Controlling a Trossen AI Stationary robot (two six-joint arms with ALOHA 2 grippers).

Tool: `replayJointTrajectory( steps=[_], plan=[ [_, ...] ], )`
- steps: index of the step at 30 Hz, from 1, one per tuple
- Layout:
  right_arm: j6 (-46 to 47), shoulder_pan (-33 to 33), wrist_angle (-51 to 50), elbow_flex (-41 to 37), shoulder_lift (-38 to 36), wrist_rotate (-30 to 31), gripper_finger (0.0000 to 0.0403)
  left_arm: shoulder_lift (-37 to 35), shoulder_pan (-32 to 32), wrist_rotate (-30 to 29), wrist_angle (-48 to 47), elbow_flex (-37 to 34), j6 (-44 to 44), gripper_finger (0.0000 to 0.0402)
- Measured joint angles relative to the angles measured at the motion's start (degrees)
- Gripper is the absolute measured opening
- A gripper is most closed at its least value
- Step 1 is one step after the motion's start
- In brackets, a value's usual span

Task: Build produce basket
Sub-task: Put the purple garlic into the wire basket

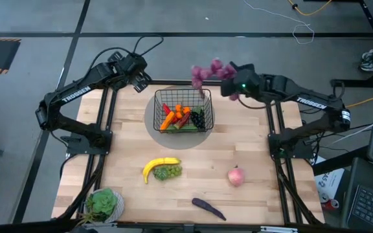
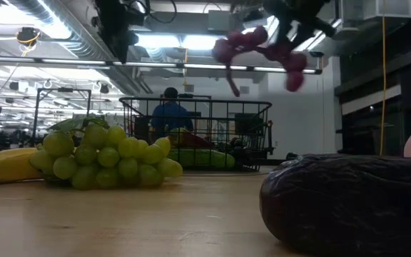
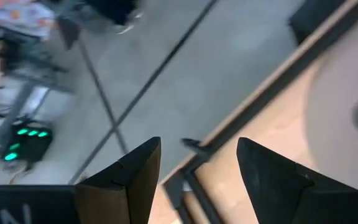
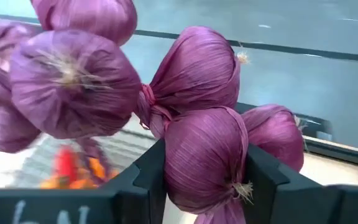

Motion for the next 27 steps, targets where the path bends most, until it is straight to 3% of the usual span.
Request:
replayJointTrajectory(
  steps=[3, 12, 19, 27],
  plan=[
    [-2.25, 2.18, 6.58, -2.19, 0.90, -1.81, 0.0135, -0.96, 0.42, -1.96, 0.00, 0.00, -0.05, 0.0208],
    [-9.65, 6.08, 25.56, -5.26, 8.86, -1.61, 0.0135, -4.62, 0.62, 0.43, -1.93, 0.00, -3.47, 0.0208],
    [-8.48, 6.12, 28.39, -5.26, 14.49, -2.46, 0.0135, -5.84, 0.60, 2.86, -1.89, 0.00, -3.63, 0.0208],
    [-8.52, 6.15, 33.16, -5.26, 18.07, -11.79, 0.0135, -5.84, 0.60, 2.89, -1.92, 0.00, -3.63, 0.0208]
  ],
)
